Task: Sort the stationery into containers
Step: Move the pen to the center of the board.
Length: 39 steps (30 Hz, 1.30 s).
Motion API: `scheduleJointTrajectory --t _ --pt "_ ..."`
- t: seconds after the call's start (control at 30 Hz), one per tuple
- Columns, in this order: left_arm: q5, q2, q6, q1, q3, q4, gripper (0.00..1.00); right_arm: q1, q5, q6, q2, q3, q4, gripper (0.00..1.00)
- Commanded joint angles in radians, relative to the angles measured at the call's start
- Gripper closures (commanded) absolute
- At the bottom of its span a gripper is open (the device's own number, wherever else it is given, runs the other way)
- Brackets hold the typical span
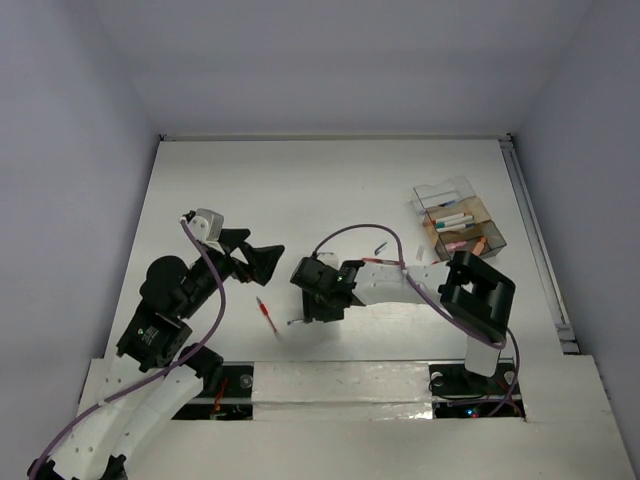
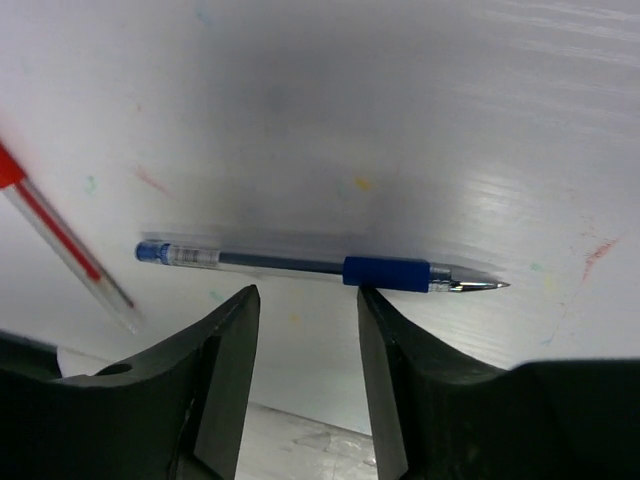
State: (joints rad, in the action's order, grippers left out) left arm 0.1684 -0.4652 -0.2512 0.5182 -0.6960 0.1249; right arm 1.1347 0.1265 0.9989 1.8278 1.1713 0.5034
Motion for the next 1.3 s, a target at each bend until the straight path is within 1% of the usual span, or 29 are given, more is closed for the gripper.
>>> scheduleJointTrajectory --t 0.0,0.1,0.2,0.3,0.37,0.47,0.57,0.7,0.73,0.83,0.97,1.03,1.07,1.17,1.27 --pt "-0.017 0.019 0.004 0.014 -0.02 -0.027 0.03 0.0 0.159 -0.005 0.073 0.074 0.167 0.51" --pt "-0.024 0.02 0.006 0.014 -0.022 -0.025 0.03 0.0 0.191 -0.02 0.111 0.12 0.219 0.57" --pt "-0.021 0.019 0.006 0.023 -0.022 -0.027 0.03 0.0 0.225 -0.01 0.151 0.166 0.268 0.57" --pt "-0.023 0.013 0.006 0.032 -0.022 -0.027 0.03 0.0 0.233 0.007 0.159 0.171 0.279 0.54" --pt "-0.021 0.01 0.006 0.032 -0.022 -0.027 0.03 0.0 0.217 0.006 0.131 0.14 0.245 0.5" --pt "-0.02 0.008 0.004 0.032 -0.02 -0.027 0.03 0.0 0.185 0.02 0.062 0.067 0.178 0.36" --pt "-0.018 0.005 0.004 0.032 -0.019 -0.03 0.03 -0.009 0.179 0.02 0.025 0.034 0.146 0.3" --pt "-0.017 0.003 0.006 0.032 -0.019 -0.03 0.03 -0.041 0.205 0.0 0.022 0.036 0.144 0.27" --pt "-0.017 0.003 0.004 0.032 -0.019 -0.031 0.03 -0.05 0.205 -0.008 0.022 0.036 0.136 0.24" --pt "-0.017 0.0 0.004 0.032 -0.017 -0.031 0.03 -0.059 0.205 -0.025 0.013 0.034 0.098 0.21" --pt "-0.018 -0.006 0.006 0.032 -0.017 -0.031 0.03 -0.079 0.219 -0.081 0.024 0.071 0.084 0.22" --pt "-0.02 -0.006 0.006 0.032 -0.017 -0.031 0.03 -0.088 0.219 -0.1 0.028 0.099 0.112 0.26" --pt "-0.018 -0.006 0.006 0.032 -0.017 -0.031 0.03 -0.089 0.214 -0.106 0.024 0.119 0.119 0.26" --pt "-0.018 -0.006 0.006 0.032 -0.017 -0.031 0.03 -0.089 0.156 -0.123 -0.005 0.102 0.08 0.23" --pt "-0.018 -0.007 0.007 0.032 -0.017 -0.033 0.03 -0.099 0.145 -0.14 0.011 0.116 0.06 0.2"
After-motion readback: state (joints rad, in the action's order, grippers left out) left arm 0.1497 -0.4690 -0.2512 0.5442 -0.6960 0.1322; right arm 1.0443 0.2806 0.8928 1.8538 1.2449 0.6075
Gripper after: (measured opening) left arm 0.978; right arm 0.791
